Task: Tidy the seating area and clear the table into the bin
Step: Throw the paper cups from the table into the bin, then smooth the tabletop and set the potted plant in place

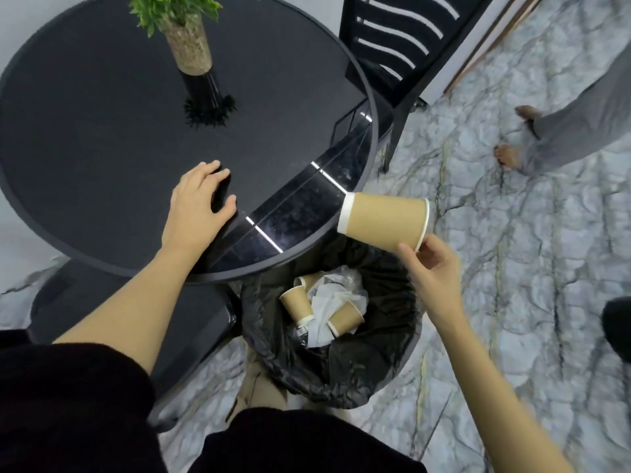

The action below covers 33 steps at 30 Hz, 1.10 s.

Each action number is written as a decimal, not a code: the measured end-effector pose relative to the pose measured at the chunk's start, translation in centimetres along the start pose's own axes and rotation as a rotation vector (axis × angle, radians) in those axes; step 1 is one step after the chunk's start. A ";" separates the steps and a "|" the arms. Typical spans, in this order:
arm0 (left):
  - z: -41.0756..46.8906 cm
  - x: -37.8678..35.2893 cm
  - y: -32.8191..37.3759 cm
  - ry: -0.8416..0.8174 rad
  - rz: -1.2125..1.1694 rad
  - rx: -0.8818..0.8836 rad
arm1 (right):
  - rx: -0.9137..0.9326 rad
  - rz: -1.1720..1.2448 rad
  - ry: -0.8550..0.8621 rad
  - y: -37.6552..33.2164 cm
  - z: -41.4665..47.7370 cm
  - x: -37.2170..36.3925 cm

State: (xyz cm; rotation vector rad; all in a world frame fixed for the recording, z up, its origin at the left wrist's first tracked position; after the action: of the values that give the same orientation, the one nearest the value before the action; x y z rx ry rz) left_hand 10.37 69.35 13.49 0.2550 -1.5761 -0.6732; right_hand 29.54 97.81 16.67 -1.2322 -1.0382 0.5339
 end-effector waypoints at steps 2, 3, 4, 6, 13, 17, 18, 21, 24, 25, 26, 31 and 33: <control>-0.1 0.0 0.0 -0.001 0.001 -0.001 | -0.040 -0.013 0.026 1.0 -1.7 1.2; -0.1 0.0 0.1 0.000 0.001 -0.002 | -0.065 -0.021 0.029 1.5 -2.5 1.5; -0.1 0.0 0.2 0.001 0.003 -0.004 | -0.088 -0.032 0.024 2.1 -3.3 1.7; -0.2 0.0 0.4 0.003 0.014 -0.010 | -0.121 -0.070 -0.001 3.6 -4.6 1.6; -2.6 -0.8 2.9 -0.030 -0.042 -0.115 | -0.226 -0.241 -0.028 8.0 -6.9 1.3; -5.4 -1.7 6.7 -0.045 -0.145 -0.194 | -0.253 -0.263 -0.015 9.7 -7.7 1.4; -6.0 -2.1 7.4 -0.056 -0.160 -0.217 | -0.256 -0.264 -0.014 10.1 -7.9 1.4; -7.2 -3.5 8.6 -0.097 -0.155 -0.264 | -0.291 -0.246 -0.035 11.9 -8.2 1.3; -7.6 -4.6 9.0 -0.135 -0.128 -0.265 | -0.369 -0.250 -0.133 13.9 -8.6 1.0; -7.7 -4.9 9.0 -0.144 -0.122 -0.263 | -0.376 -0.261 -0.151 14.2 -8.7 1.0; -7.7 -5.1 9.1 -0.150 -0.115 -0.263 | -0.367 -0.275 -0.159 14.3 -8.7 1.1; -7.6 -5.8 9.5 -0.163 -0.097 -0.259 | -0.275 -0.277 -0.165 12.7 -8.2 1.3; -7.6 -5.9 9.6 -0.163 -0.095 -0.255 | -0.245 -0.235 -0.166 11.7 -7.8 1.0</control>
State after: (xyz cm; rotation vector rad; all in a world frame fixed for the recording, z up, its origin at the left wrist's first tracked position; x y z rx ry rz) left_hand 20.66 78.24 13.84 0.0867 -1.6194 -0.9806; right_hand 38.92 98.21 6.20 -1.2720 -1.4010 0.3367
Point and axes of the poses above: each hand's wrist, its own z-axis towards the middle knuckle, its own x-axis out of the back of the hand, y = z × x, the point moved 5 cm from there along z, towards the middle knuckle, and after that the axes turned 4 degrees about x, right-handed, at the moved point
